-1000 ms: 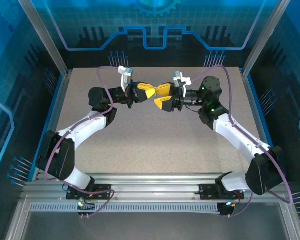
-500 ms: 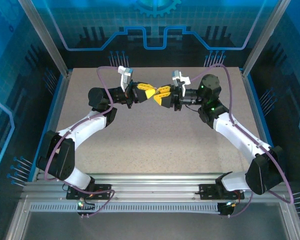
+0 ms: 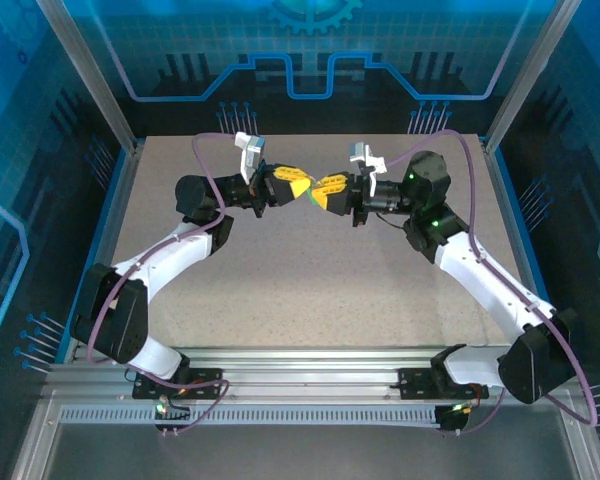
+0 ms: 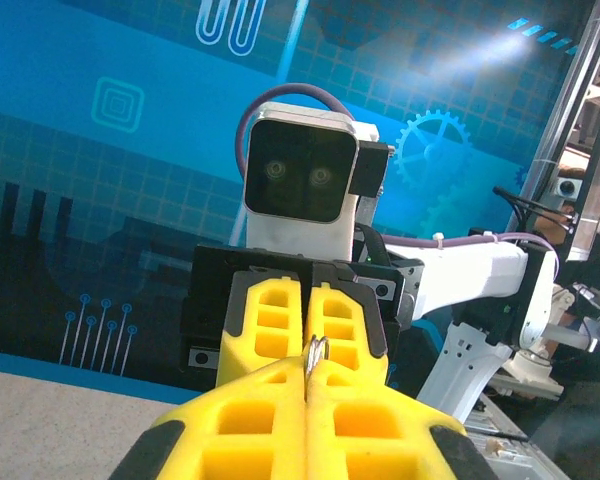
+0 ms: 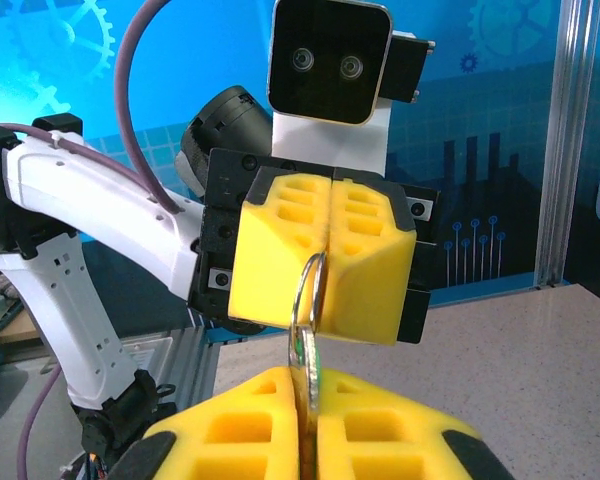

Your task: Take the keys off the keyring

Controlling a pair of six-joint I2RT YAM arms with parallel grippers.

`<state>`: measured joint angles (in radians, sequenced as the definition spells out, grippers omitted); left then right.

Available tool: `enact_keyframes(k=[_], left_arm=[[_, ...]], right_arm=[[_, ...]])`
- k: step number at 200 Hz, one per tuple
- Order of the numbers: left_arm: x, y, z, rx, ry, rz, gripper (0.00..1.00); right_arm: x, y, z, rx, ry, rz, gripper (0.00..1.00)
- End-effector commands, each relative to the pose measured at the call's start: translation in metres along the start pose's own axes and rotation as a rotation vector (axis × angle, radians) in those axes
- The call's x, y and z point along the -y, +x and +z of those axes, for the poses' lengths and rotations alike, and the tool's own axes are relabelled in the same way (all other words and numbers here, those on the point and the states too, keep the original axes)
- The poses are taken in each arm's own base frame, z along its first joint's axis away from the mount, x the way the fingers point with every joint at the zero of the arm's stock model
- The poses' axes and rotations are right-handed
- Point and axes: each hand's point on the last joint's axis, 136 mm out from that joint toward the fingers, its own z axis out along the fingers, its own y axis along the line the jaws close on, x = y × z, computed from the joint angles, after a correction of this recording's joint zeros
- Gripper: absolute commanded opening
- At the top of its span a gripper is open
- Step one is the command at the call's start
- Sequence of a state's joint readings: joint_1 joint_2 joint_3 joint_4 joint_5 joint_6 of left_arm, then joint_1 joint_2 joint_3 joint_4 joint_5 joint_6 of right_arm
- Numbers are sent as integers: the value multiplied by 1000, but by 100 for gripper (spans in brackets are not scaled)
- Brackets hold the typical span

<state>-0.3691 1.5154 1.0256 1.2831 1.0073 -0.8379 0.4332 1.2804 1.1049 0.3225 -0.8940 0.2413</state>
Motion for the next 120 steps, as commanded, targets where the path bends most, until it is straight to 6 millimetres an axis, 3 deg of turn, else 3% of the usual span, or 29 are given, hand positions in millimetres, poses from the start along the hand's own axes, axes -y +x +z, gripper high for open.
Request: enact_keyframes(k=[1, 36, 54, 79, 91, 120], left_arm=[[17, -12, -2, 20, 16, 84, 0], [16, -11, -4, 25, 0, 87, 0], [15, -11, -4, 24, 0, 81, 0], [15, -11, -4, 25, 1, 77, 0], [15, -11, -4, 22, 3, 73, 0], [18, -12, -3, 23, 9, 70, 0]], right_arm=[[5, -4, -6, 13, 70, -30, 7], [3, -8, -9, 21, 100, -52, 5], [6, -8, -10, 20, 131, -51, 12], [8, -5, -11, 4, 149, -51, 13], [9, -4, -10, -1, 161, -51, 22], [9, -1, -7, -25, 182, -66, 25]])
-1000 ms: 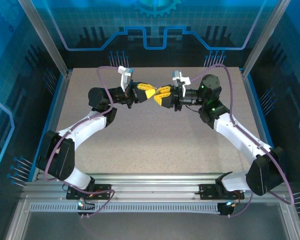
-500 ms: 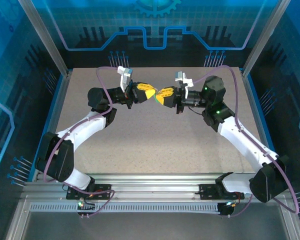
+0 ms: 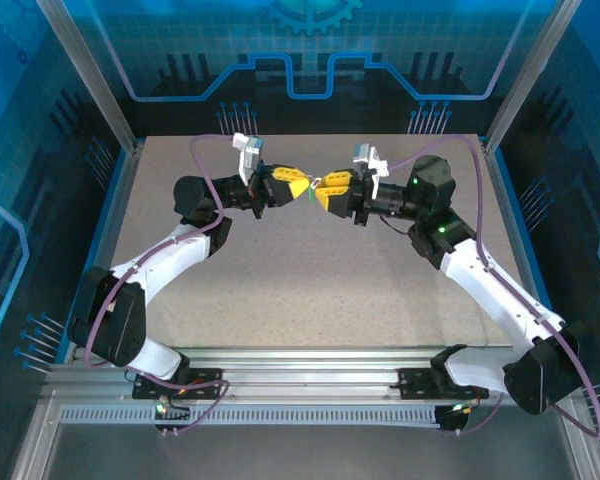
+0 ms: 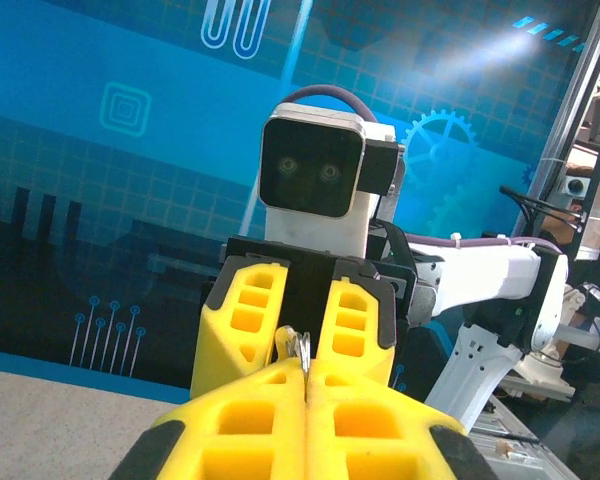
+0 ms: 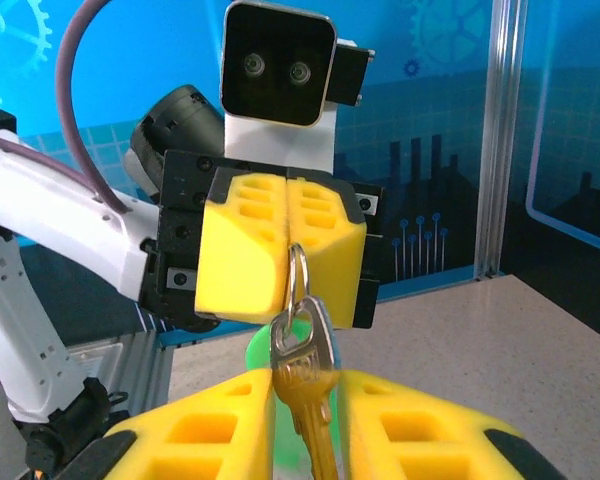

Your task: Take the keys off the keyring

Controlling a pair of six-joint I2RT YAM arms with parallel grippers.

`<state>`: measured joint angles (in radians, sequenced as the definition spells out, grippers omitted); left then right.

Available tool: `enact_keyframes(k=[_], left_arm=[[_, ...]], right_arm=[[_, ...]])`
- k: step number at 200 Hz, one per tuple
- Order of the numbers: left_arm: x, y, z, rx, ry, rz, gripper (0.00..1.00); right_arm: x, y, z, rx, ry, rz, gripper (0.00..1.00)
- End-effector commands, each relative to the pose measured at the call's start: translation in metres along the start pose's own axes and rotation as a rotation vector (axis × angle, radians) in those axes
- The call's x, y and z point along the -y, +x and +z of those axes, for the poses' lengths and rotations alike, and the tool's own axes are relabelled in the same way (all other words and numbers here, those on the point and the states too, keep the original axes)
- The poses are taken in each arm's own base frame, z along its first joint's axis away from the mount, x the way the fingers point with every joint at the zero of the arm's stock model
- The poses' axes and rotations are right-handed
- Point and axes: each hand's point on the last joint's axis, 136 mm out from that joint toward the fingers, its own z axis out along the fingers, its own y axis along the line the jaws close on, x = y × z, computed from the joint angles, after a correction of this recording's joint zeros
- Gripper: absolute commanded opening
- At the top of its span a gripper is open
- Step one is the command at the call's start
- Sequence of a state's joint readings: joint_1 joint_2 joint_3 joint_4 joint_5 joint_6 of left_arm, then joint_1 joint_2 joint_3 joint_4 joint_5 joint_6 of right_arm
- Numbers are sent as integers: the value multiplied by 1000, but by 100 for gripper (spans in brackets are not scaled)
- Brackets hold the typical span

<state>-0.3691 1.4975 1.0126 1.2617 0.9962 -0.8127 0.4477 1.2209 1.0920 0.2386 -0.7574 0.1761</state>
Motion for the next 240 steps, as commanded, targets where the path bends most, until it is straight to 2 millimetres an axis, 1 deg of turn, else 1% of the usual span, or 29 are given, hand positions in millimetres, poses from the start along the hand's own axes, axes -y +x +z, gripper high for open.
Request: enact_keyframes(k=[1, 4, 11, 15, 40, 68, 94, 100, 119, 128, 148, 152, 153, 159, 186, 215, 217, 221, 240], left_arm=[[16, -12, -2, 19, 22, 58, 0], [16, -12, -2, 18, 23, 57, 0], [17, -12, -2, 19, 23, 59, 0], [17, -12, -2, 18, 23, 57, 0], [17, -12, -3, 17, 23, 56, 0], [18, -12, -4, 29, 15, 69, 0], [20, -12, -8, 69, 16, 115, 0], [20, -13, -8, 76, 12, 116, 0], [22, -13, -9, 81, 10, 134, 0], [23, -14, -9, 85, 9, 137, 0], [27, -18, -9, 98, 9, 138, 0], [28, -19, -9, 98, 11, 139, 0], [28, -19, -9, 98, 12, 139, 0], [30, -19, -8, 98, 16, 137, 0], [34, -21, -8, 104, 21, 135, 0], [35, -24, -7, 111, 21, 125, 0], [35, -25, -7, 114, 21, 126, 0], [35, -25, -7, 114, 20, 123, 0], [35, -25, -7, 115, 20, 113, 0]], right_arm=[[3, 0, 0, -20, 59, -34, 25], [3, 1, 0, -25, 58, -38, 23], [-1, 3, 2, -34, 47, -46, 14], [-1, 3, 2, -40, 46, -50, 11], [-5, 5, 6, -59, 62, -73, 9], [-3, 1, 3, -46, 111, -106, 0], [-4, -4, -3, -16, 214, -204, 0], [-7, -4, -4, -9, 230, -231, 0], [-19, -11, -7, 38, 291, -345, 0], [-22, -12, -9, 50, 319, -380, 0], [-25, -11, -10, 51, 361, -429, 0], [-25, -8, -10, 46, 365, -432, 0], [-26, -12, -11, 65, 367, -441, 0], [-28, -14, -12, 83, 370, -449, 0], [-32, -16, -11, 105, 401, -493, 0], [-38, -24, -9, 131, 429, -549, 0], [-37, -15, -8, 114, 430, -547, 0], [-37, -12, -7, 110, 431, -552, 0], [-37, -12, -6, 113, 477, -586, 0]])
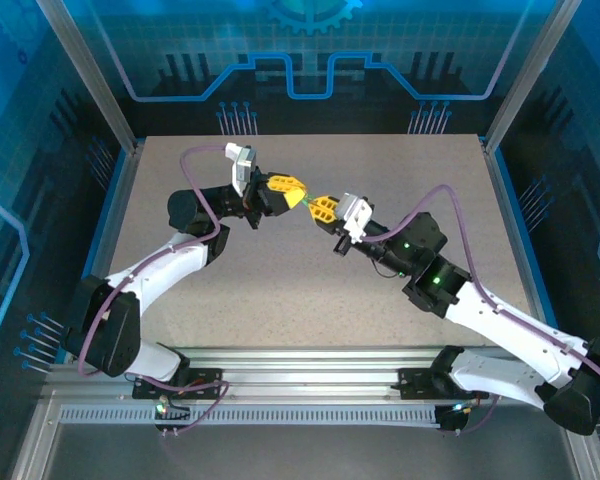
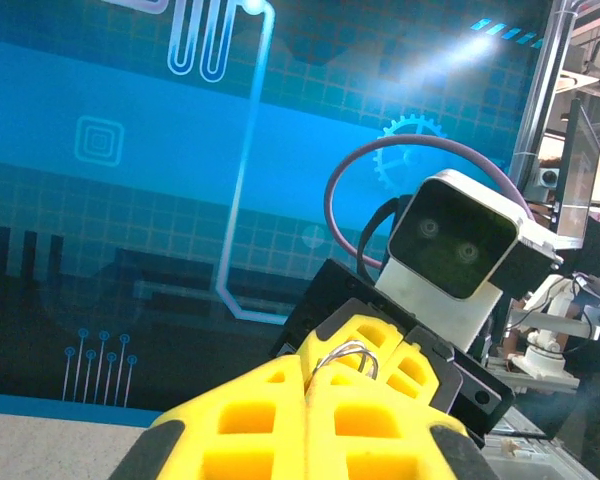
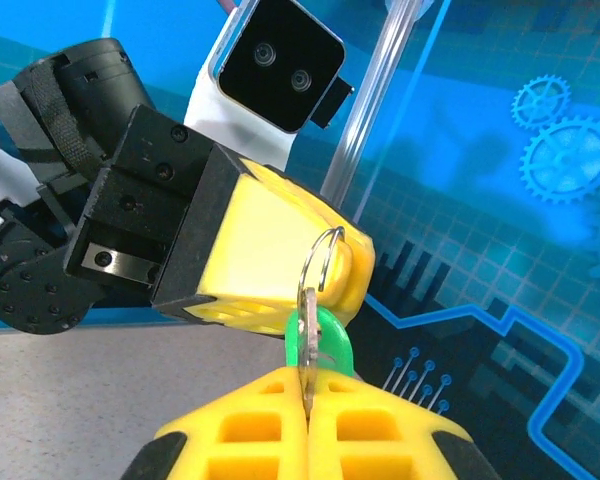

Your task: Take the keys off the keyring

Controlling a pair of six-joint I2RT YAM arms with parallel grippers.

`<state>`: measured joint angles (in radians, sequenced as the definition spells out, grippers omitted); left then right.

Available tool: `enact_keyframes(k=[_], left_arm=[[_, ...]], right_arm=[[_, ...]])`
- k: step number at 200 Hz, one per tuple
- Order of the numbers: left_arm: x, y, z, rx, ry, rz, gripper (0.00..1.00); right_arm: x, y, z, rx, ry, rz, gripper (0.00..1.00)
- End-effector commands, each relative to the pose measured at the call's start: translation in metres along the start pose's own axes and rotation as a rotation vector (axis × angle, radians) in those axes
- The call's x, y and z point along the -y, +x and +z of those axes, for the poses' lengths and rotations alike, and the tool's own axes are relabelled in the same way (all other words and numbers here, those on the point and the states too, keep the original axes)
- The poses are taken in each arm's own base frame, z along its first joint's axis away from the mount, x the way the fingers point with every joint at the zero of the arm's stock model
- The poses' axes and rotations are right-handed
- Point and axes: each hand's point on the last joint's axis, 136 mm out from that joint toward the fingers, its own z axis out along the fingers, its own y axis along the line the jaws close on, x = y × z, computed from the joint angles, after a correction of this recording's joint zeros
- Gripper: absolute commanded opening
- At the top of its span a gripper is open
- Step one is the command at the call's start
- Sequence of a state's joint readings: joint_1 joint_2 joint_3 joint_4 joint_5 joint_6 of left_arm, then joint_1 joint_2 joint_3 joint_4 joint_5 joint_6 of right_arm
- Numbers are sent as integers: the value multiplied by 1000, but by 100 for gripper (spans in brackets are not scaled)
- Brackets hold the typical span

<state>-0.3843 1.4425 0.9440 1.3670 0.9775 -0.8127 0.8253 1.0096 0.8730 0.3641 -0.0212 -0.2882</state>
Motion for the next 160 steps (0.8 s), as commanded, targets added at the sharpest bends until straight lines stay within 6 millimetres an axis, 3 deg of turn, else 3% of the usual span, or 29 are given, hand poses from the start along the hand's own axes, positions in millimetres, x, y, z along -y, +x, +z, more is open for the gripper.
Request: enact_keyframes(k=[1, 75, 125, 131, 160], left_arm=[[7, -24, -2, 75, -20, 38, 0], [4, -24, -2, 88, -34, 13, 0], [1, -9, -1, 5, -131, 70, 0], [1, -6, -1, -14, -153, 74, 0], [6, -3, -3, -32, -179, 76, 0]], right_arm=[[9, -9, -5, 31, 112, -99, 0], [20, -12, -1, 42, 326, -220, 0], [29, -13, 3, -15, 339, -87, 0], [35, -25, 3, 3, 351, -77, 0], [44, -27, -1, 7, 387, -58, 0]])
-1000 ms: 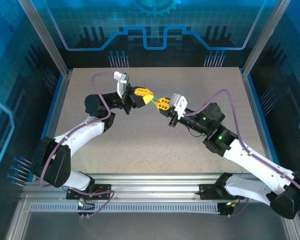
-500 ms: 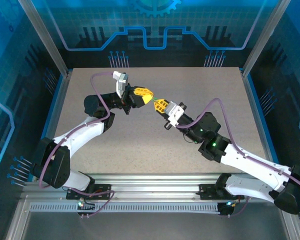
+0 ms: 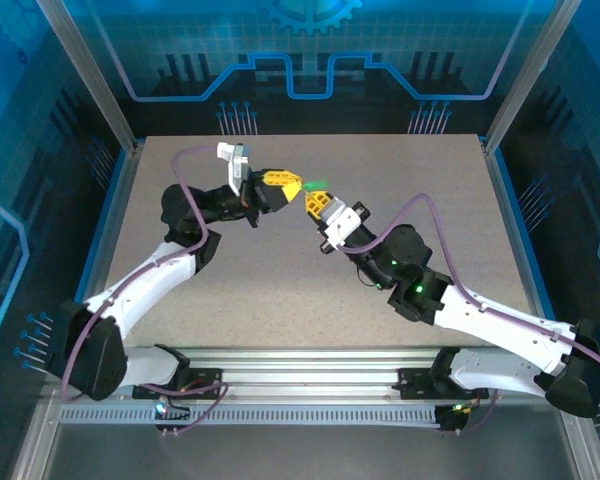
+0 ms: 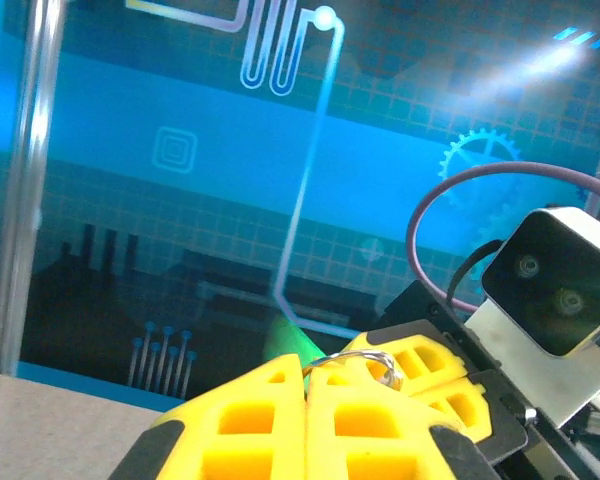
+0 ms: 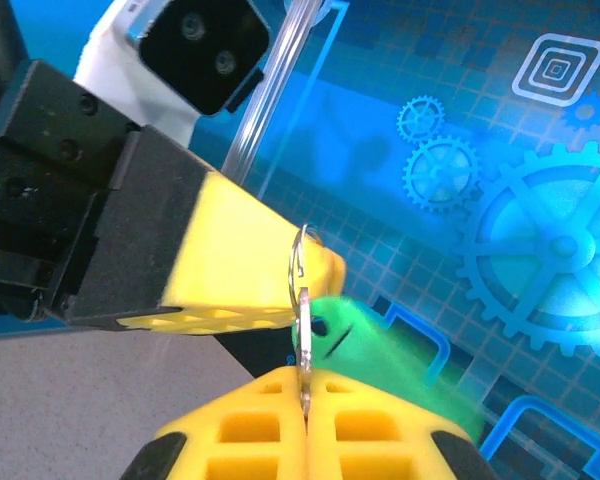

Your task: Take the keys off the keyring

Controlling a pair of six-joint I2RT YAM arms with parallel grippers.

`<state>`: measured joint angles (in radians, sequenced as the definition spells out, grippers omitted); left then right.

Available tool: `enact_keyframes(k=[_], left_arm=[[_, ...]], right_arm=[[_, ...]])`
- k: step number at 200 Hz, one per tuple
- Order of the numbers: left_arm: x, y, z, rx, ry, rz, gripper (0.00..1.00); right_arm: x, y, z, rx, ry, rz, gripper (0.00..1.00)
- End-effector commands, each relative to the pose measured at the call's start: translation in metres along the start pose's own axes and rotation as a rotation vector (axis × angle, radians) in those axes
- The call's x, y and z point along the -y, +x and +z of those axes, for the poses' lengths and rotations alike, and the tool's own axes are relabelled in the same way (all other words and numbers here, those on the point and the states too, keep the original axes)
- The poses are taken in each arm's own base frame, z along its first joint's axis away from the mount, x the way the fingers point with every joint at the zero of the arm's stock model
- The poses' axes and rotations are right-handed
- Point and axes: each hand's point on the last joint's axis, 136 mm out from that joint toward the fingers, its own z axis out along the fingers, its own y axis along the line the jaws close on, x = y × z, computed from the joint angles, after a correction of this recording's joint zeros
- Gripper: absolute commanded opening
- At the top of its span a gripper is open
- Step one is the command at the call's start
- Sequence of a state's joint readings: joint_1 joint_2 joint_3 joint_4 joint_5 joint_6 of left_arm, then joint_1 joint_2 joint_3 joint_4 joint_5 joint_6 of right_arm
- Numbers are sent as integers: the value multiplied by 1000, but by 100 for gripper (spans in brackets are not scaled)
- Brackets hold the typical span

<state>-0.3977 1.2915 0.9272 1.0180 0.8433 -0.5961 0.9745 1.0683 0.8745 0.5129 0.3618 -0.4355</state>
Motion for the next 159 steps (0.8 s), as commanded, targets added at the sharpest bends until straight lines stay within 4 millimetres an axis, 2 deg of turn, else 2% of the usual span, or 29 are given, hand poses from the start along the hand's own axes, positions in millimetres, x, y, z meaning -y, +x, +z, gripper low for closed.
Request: enact_keyframes(k=[1, 66, 91, 112, 126, 136, 149, 159], left_arm=[[9, 8, -2, -41, -13, 47, 0], [9, 7, -1, -58, -26, -33, 0], [6, 7, 2, -84, -37, -70, 0], [7, 7, -1, -61, -48, -36, 0], [4, 12, -6, -54, -81, -17, 21], [0, 15, -10, -35, -116, 5, 32], [0, 19, -17, 1, -144, 56, 37], [1, 24, -20, 27, -160, 88, 44]], right_arm=[[34, -15, -2, 12, 137, 56, 0], [26, -17, -3, 51, 93, 3, 0], [29, -10, -3, 23, 85, -4, 0], [27, 0, -4, -35, 47, 31, 0], [29, 4, -1, -105, 23, 57, 0], [27, 11, -1, -163, -1, 67, 0], [26, 18, 0, -231, -20, 80, 0], [25, 25, 1, -289, -37, 100, 0]])
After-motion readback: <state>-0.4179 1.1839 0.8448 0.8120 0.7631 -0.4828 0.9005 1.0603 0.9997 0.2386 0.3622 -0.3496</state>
